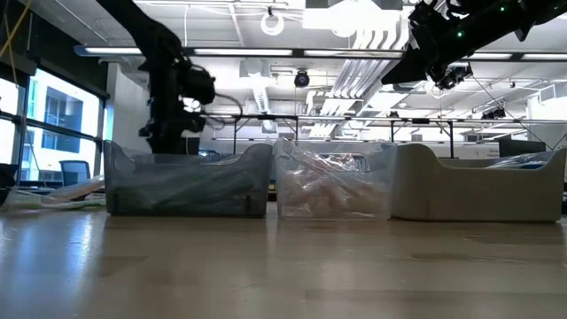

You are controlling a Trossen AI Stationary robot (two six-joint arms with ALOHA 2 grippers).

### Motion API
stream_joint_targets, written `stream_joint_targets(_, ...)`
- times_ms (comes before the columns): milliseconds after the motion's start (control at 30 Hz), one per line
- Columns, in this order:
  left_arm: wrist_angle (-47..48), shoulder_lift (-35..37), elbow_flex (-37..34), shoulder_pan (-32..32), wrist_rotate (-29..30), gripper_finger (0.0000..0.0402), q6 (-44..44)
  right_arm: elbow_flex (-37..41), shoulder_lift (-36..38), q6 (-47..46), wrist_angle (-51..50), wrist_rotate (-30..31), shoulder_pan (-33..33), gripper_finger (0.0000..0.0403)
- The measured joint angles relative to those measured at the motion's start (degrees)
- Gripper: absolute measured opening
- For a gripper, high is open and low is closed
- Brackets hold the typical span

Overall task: Pick & Place Toothbrushes
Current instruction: Put the blue toothbrush into the gray bin

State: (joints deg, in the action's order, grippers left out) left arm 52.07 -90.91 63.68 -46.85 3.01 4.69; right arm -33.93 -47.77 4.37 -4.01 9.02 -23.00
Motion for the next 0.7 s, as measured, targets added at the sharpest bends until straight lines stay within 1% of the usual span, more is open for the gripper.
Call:
stream_joint_targets(133,-0.1,0.0,5.5,0.0,-0.2,0.0011,0.0,0.0,0.0,0.4,0.0,0.0,0.0,0.0002)
stream_joint_targets(267,-1.7,0.0,11.0,0.0,-3.1,0.0012,0.4,0.0,0.0,0.4,0.0,0.0,0.0,0.0002)
stream_joint_targets(467,-8.3,0.1,16.8,0.0,-13.0,0.0012,2.9,0.0,0.0,0.4,0.0,0.0,0.0,0.0002)
stream_joint_targets(567,-12.6,0.1,18.1,0.0,-18.9,0.0012,3.1,0.0,0.0,0.4,0.0,0.0,0.0,0.0002)
stream_joint_targets(700,-18.8,0.1,18.2,0.0,-27.7,0.0012,3.0,0.0,0.0,0.5,0.3,0.0,0.0,0.0002)
